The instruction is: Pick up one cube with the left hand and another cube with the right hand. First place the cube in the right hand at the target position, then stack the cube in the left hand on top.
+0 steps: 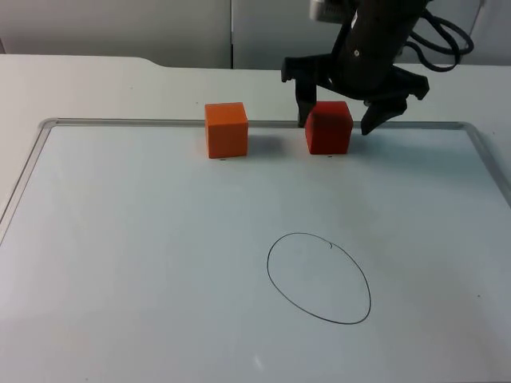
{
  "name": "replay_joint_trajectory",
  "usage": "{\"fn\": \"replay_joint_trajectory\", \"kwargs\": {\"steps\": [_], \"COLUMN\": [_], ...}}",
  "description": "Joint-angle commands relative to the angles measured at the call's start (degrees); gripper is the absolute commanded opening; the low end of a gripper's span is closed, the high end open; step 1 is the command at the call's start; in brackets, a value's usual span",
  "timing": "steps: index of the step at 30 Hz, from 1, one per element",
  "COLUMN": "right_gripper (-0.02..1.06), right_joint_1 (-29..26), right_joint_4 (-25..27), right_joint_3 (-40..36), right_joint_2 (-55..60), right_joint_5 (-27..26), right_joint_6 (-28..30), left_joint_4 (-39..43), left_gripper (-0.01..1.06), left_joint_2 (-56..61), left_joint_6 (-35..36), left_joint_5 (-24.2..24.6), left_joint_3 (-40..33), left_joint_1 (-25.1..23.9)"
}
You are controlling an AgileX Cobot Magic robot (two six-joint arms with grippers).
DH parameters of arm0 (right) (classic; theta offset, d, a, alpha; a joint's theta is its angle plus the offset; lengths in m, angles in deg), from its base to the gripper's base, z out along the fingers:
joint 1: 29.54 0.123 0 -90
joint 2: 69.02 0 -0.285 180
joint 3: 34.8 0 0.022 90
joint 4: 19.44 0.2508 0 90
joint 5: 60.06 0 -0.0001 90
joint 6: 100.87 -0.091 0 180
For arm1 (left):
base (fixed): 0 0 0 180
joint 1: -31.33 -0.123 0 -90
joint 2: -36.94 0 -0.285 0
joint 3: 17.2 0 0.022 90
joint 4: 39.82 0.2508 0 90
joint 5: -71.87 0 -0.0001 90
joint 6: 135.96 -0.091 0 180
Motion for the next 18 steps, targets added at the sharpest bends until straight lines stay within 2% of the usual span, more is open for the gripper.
{"fn": "replay_joint_trajectory", "kwargs": {"steps": [1,4,5,10,12,16,18], "right_gripper": [0.65,0.44,0.44,0.03,0.00,0.00,0.00], "right_joint_1": [0.25,0.25,0.25,0.25,0.25,0.25,0.25], "right_joint_4": [-0.68,-0.68,-0.68,-0.57,-0.57,-0.49,-0.49], "right_joint_3": [0.55,0.55,0.55,0.55,0.55,0.55,0.55], "right_joint_2": [0.16,0.16,0.16,-0.53,-1.23,-4.26,-8.40], "right_joint_5": [-0.69,-1.16,-1.16,-1.21,-1.21,-0.61,0.85], "right_joint_6": [-0.89,-0.99,-0.99,-0.56,-0.02,2.53,5.82], "left_joint_4": [-0.28,-0.28,-0.28,-0.28,-0.28,-0.28,-0.28], "left_gripper": [1.05,1.05,1.05,1.05,1.05,1.05,1.05], "left_joint_2": [0.21,0.21,0.21,0.21,0.21,0.21,0.21], "left_joint_6": [0.04,0.04,0.04,0.04,0.04,0.04,0.04], "left_joint_5": [-0.45,-0.45,-0.45,-0.45,-0.45,-0.45,-0.45], "left_joint_3": [-0.41,-0.41,-0.41,-0.41,-0.41,-0.41,-0.41], "left_joint_1": [-0.23,-0.23,-0.23,-0.23,-0.23,-0.23,-0.23]}}
